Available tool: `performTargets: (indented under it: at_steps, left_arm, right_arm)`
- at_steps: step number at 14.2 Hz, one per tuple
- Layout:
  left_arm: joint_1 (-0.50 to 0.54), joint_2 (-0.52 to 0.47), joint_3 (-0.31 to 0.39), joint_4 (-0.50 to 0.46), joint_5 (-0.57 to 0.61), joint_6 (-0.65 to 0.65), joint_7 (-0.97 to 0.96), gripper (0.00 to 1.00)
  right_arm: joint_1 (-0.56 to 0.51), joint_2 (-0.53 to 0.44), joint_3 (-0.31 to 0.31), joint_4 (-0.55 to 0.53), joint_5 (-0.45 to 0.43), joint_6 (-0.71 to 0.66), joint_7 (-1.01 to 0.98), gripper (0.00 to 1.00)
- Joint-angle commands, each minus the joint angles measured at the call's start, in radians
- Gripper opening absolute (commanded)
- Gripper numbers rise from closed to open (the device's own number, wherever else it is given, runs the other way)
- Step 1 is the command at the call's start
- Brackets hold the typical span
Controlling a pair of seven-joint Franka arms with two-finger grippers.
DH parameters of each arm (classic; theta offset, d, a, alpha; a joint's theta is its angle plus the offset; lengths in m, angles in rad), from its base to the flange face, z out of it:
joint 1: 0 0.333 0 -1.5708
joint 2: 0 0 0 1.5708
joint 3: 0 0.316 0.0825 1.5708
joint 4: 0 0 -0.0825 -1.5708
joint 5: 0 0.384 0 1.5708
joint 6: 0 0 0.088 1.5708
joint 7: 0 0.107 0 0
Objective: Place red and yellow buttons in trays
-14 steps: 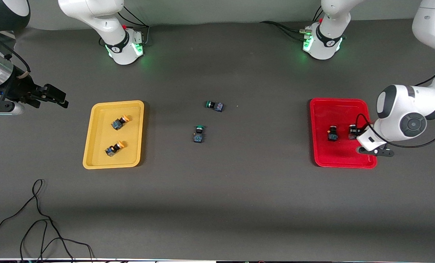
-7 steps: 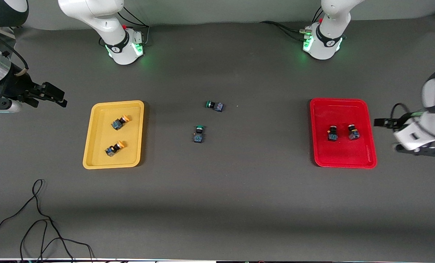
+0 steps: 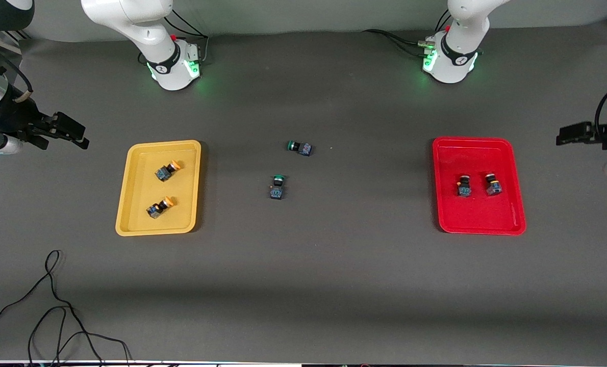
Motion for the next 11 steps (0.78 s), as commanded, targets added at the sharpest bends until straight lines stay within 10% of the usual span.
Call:
performTargets:
  at_steps: [1,5,11]
  left_arm:
    - [-0.256,-0.062,0.212,-0.019,-0.029,-0.004,0.000,1.00]
    - [-0.441,-0.068,0.341,-0.044,-0.033,0.039,-0.068,1.00]
    - [-0.446,-0.076,0.382,-0.055,-0.069,0.067,-0.071,1.00]
  right_arm:
    - [0.004,-0.003,-0.010,0.014,0.002,-0.023,-0.015,1.00]
    - [0.006,-0.002,-0.007,0.021,-0.004,-0.047,-0.024,1.00]
    - [0.007,0.008,-0.003,0.023,-0.001,-0.046,-0.021,1.00]
